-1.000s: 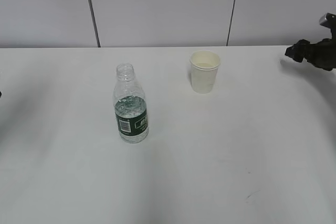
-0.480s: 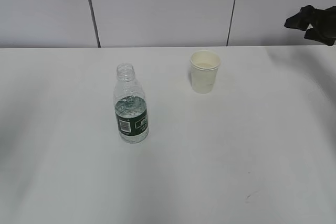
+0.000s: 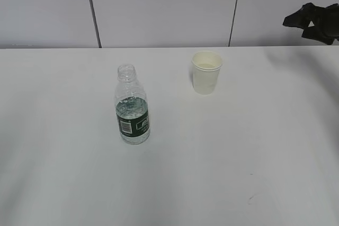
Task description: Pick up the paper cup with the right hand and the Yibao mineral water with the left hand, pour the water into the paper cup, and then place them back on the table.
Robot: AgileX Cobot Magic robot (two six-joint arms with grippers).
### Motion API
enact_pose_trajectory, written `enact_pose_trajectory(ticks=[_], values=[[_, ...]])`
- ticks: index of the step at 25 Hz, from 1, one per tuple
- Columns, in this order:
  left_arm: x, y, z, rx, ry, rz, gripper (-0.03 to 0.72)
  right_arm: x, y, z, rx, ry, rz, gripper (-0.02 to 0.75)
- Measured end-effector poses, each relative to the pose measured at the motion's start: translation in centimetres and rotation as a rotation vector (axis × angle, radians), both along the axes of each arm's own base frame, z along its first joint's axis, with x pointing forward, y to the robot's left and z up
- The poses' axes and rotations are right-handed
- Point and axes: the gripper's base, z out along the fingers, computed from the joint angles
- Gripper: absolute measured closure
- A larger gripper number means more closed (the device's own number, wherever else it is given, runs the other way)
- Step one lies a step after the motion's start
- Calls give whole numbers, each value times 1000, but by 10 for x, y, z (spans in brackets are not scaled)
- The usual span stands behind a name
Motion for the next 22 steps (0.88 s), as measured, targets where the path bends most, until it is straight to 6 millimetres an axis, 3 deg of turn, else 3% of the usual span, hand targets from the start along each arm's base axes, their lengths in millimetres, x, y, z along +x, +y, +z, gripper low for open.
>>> enact_pose_trajectory(ticks=[16,22], values=[[-69,1,17,-74,-389,-22,263,-2,6,0,9,1,73,144],[-78,-1,19,-93,-369,-45,263,-4,9,5,12,-8,110,143]])
